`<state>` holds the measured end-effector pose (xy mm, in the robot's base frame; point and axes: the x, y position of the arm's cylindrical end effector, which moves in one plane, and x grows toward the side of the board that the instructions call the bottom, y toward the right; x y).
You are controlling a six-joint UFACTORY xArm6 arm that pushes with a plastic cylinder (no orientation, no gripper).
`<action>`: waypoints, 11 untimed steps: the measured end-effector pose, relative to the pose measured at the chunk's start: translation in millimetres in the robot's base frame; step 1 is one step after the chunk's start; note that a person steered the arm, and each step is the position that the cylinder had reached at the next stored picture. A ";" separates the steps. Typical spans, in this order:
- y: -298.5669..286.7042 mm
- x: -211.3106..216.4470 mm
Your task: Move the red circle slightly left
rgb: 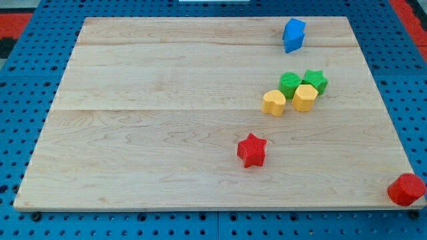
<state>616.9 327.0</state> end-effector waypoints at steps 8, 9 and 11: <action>-161.5 -5.7; -96.0 -6.0; -101.0 -7.9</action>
